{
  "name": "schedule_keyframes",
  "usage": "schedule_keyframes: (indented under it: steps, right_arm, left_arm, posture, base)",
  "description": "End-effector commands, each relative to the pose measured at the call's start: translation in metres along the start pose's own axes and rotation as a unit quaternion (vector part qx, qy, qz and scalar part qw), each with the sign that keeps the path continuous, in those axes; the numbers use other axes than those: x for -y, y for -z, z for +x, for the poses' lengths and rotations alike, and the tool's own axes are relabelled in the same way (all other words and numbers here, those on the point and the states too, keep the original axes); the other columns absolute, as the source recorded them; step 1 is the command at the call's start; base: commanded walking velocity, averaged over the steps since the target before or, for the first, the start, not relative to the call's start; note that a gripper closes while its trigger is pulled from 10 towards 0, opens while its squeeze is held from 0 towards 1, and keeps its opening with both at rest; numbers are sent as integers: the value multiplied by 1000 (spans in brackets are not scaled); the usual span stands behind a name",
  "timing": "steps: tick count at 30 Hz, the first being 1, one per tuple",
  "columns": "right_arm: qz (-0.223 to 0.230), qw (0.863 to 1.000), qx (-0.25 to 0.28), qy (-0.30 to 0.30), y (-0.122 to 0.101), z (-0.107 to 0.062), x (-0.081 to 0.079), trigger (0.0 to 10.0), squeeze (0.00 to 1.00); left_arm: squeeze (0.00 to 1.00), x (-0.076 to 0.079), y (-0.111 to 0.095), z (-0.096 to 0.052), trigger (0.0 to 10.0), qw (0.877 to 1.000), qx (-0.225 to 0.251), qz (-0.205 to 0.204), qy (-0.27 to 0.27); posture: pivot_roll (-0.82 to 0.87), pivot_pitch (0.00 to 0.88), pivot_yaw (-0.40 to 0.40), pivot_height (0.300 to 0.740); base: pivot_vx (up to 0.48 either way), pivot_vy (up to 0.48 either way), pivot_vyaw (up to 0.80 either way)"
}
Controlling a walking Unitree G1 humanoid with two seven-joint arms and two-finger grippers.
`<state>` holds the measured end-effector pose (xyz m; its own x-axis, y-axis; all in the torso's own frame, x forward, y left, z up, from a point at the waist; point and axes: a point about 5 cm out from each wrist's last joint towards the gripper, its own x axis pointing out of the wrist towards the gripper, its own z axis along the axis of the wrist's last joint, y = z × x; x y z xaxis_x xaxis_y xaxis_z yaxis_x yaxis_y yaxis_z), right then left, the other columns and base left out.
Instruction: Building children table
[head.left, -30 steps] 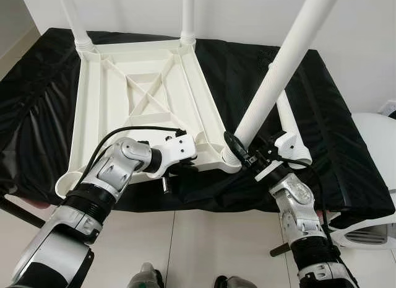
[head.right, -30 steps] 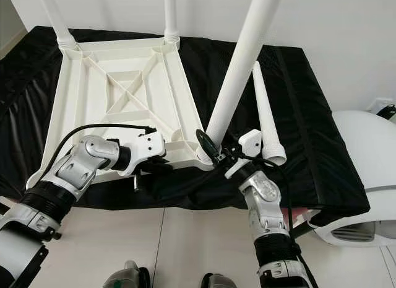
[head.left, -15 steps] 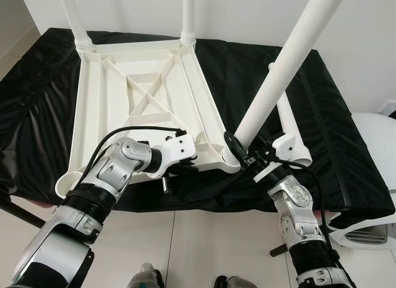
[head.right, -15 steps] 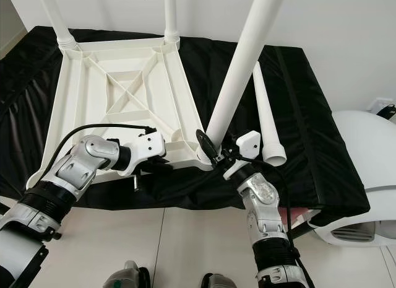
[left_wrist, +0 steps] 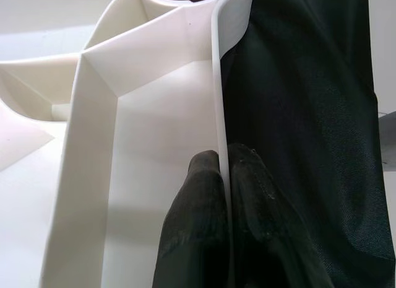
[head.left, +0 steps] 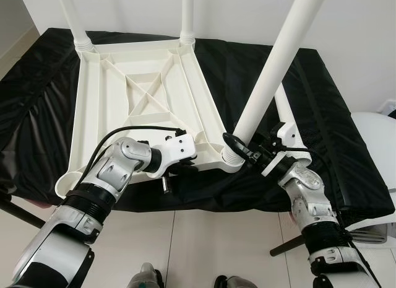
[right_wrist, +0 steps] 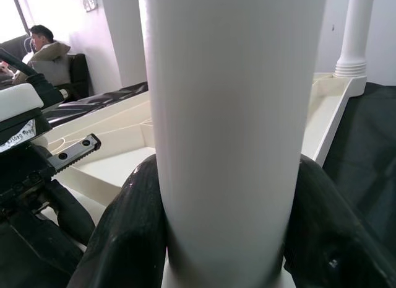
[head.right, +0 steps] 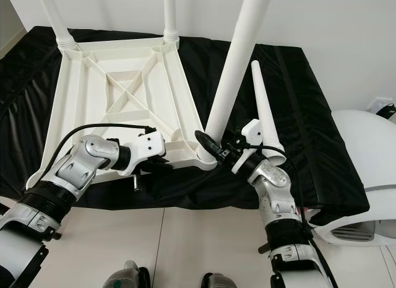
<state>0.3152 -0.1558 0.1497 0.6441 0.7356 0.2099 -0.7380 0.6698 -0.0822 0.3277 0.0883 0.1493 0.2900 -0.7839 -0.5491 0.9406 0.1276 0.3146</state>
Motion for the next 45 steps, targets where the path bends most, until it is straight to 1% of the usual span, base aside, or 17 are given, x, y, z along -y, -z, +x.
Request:
schedule_keyframes:
  steps: [1,8,11,14,16,19,21,22,24,25,28,30,33,40,45]
  right_arm:
    - [33,998,-56,2,23,-10,-2,10000,0]
    - [22,998,-64,-17,27,-9,-11,10000,0]
    - [9,997,-67,-23,29,-9,-15,10000,0]
    - [-4,998,-70,-7,30,-7,-18,10000,0]
    - [-7,998,-63,26,29,-6,-17,10000,0]
    - [-7,997,-61,36,28,-6,-17,10000,0]
    - [-3,996,-62,66,29,-6,-16,10000,0]
    - [-3,996,-62,66,29,-6,-16,10000,0]
    - [0,994,-62,93,31,-6,-16,10000,0]
    - [0,994,-62,93,31,-6,-16,10000,0]
    - [4,991,-58,120,32,-8,-18,10000,0]
    - [4,991,-58,120,32,-8,-18,10000,0]
    - [6,989,-59,137,34,-8,-21,10000,0]
    - [1,989,-65,136,35,-7,-28,10000,0]
    - [-3,988,-69,139,35,-6,-30,10000,0]
  left_arm:
    - [0,-4,-12,0,10000,1000,13,25,-10]
    - [0,-4,-12,-1,10000,1000,13,26,-11]
    - [0,-3,-13,-2,10000,999,14,26,-12]
    - [0,-4,-14,-3,10000,999,16,26,-16]
    - [0,-6,-16,-4,10000,999,19,22,-26]
    - [0,-7,-16,-4,10000,999,21,20,-30]
    - [0,-9,-17,-4,10000,999,23,13,-42]
    - [0,-9,-17,-4,10000,999,23,13,-42]
    - [0,-11,-18,-4,10000,998,26,6,-53]
    - [0,-11,-18,-4,10000,998,26,6,-53]
    - [0,-14,-19,-5,10000,998,28,0,-63]
    - [0,-14,-19,-5,10000,998,28,0,-63]
    - [0,-16,-19,-5,10000,997,28,-4,-70]
    - [0,-17,-20,-4,10000,996,31,-10,-81]
    - [0,-18,-21,-4,10000,996,33,-12,-86]
  posture:
    - [22,95,-6,740]
    - [26,95,-6,740]
    - [27,95,-7,740]
    - [28,93,-10,740]
    - [26,89,-13,740]
    - [25,90,-12,740]
    - [24,88,-15,740]
    - [24,88,-15,740]
    - [24,88,-16,740]
    - [24,88,-16,740]
    - [22,85,-16,740]
    - [22,85,-16,740]
    - [20,82,-16,740]
    - [15,75,-19,740]
    - [15,77,-23,740]
  base:
    - [0,0,0]
    - [0,0,0]
    - [0,0,0]
    - [0,0,0]
    - [0,0,0]
    - [0,0,0]
    - [0,0,0]
    - [0,0,0]
    - [0,0,0]
    - [0,0,0]
    - [0,0,0]
    - [0,0,0]
    - [0,0,0]
    - [0,0,0]
    - [0,0,0]
